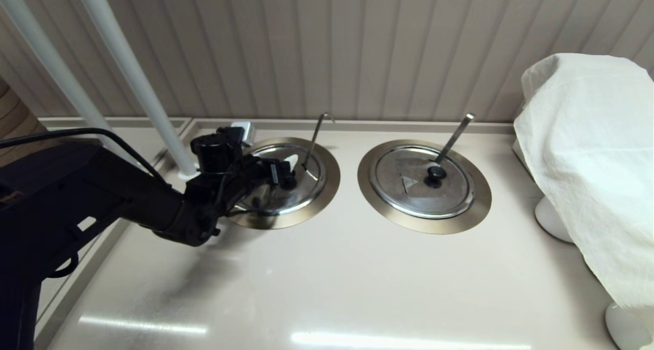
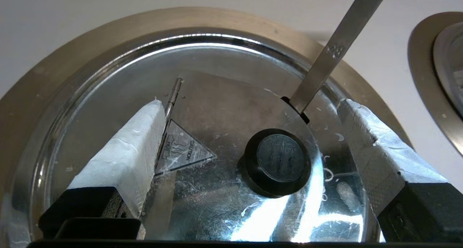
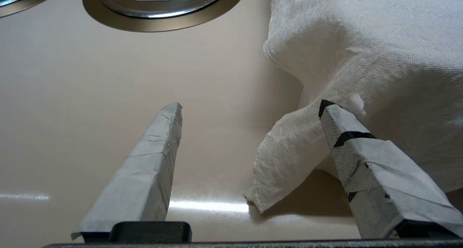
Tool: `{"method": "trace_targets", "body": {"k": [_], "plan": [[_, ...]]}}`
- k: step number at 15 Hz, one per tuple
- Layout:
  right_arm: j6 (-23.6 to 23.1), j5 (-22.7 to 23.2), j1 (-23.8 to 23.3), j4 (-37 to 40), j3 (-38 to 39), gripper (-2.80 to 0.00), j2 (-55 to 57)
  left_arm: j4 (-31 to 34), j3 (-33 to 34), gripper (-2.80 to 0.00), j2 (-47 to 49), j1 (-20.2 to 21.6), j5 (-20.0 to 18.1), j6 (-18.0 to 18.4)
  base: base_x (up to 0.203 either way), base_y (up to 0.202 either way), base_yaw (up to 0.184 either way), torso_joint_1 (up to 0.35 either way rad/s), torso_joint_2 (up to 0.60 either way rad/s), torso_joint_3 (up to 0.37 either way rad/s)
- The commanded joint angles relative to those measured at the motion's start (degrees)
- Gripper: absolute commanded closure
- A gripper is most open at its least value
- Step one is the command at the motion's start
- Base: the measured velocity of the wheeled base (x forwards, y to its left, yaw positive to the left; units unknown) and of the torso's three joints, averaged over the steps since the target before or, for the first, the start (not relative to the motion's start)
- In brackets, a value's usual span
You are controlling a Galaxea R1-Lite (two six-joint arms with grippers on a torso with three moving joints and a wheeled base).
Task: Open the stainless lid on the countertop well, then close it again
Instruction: Open the lid
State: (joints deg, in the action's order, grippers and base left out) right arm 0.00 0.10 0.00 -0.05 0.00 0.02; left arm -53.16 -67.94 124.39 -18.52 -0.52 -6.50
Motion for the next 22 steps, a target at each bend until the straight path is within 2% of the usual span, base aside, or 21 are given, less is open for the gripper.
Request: {"method": "trace_targets", "body": {"k": [1, 7, 9, 10, 13, 15, 17, 18, 20, 22], "plan": [[0.0, -0.01, 0.0, -0.04, 0.0, -2.8, -0.02, -0.32, -0.13, -2.8, 1.68, -0.03, 0.43, -0.01, 0.0, 0.0, 0.0, 0.0, 0.0, 0.0], [0.0, -0.01, 0.0, -0.04, 0.0, -2.8, -0.02, -0.65, -0.18, -2.8, 1.84, 0.06, 0.52, -0.59, 0.0, 0.0, 0.0, 0.0, 0.0, 0.0], [0.0, 0.08, 0.0, -0.04, 0.0, -2.8, -0.02, -5.36, -0.03, -2.8, 2.48, -0.06, 2.0, -0.79, 0.0, 0.0, 0.0, 0.0, 0.0, 0.0], [0.0, 0.02, 0.0, -0.04, 0.0, -2.8, -0.02, -8.91, 0.21, -2.8, 2.78, -0.15, 3.89, -0.79, 0.0, 0.0, 0.0, 0.0, 0.0, 0.0], [0.0, 0.05, 0.0, -0.04, 0.0, -2.8, -0.02, -10.0, 1.21, -2.8, 3.87, -0.88, 4.56, -0.52, 0.0, 0.0, 0.0, 0.0, 0.0, 0.0], [0.0, 0.03, 0.0, -0.04, 0.0, -2.8, -0.02, -12.54, 1.74, -2.8, 5.64, -0.79, 2.86, -0.08, 0.0, 0.0, 0.0, 0.0, 0.0, 0.0], [0.0, -0.01, 0.0, -0.04, 0.0, -2.8, -0.02, -14.71, 4.64, -2.8, 5.56, -0.11, -2.08, 0.52, 0.0, 0.0, 0.0, 0.0, 0.0, 0.0], [0.0, -0.01, 0.0, -0.04, 0.0, -2.8, -0.02, -14.95, 5.18, -2.8, 5.33, 0.23, -3.34, 0.78, 0.0, 0.0, 0.0, 0.0, 0.0, 0.0], [0.0, -0.01, 0.0, -0.04, 0.0, -2.8, -0.02, -14.95, 5.35, -2.8, 5.57, 0.32, -3.42, 1.06, 0.0, 0.0, 0.0, 0.0, 0.0, 0.0], [0.0, 0.06, 0.0, -0.04, 0.0, -2.8, -0.02, -15.0, 5.32, -2.8, 6.62, 0.67, -3.48, 3.17, 0.0, 0.0, 0.0, 0.0, 0.0, 0.0]]}}
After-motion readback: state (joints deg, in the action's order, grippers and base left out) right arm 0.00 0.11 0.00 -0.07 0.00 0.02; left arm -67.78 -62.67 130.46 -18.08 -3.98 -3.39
